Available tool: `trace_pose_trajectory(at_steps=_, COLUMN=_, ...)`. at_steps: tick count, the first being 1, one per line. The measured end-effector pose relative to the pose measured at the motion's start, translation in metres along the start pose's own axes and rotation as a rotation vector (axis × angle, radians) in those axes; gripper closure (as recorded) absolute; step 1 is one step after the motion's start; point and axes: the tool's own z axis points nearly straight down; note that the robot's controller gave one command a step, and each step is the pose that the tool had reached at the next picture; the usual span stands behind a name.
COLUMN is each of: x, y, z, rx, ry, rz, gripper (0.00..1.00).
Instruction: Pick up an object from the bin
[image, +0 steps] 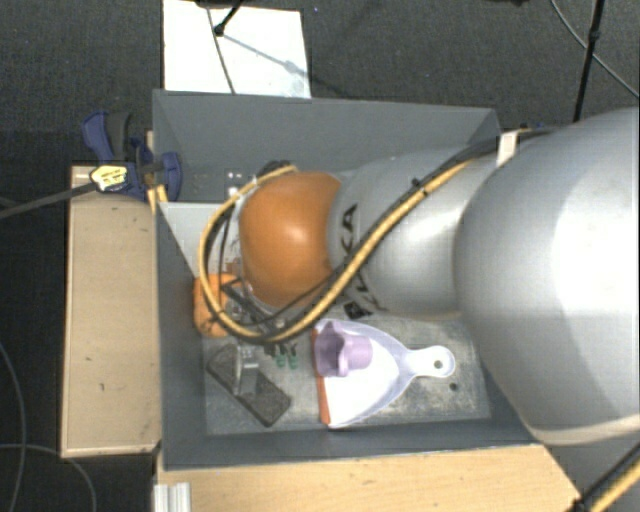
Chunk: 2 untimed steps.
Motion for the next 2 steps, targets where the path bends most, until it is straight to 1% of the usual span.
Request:
trace_pose_trajectory(at_steps=1, x=-0.0067, y=-0.0536, z=0.0511, rx=0.001, ry=0.001, rz=0.085, gripper=1.00)
trace_pose_trajectory(at_steps=2, x=-0.0056, y=-0.0537, z=0.0524, rx=0.002, ry=0.004, rz=0.088, gripper=0.00)
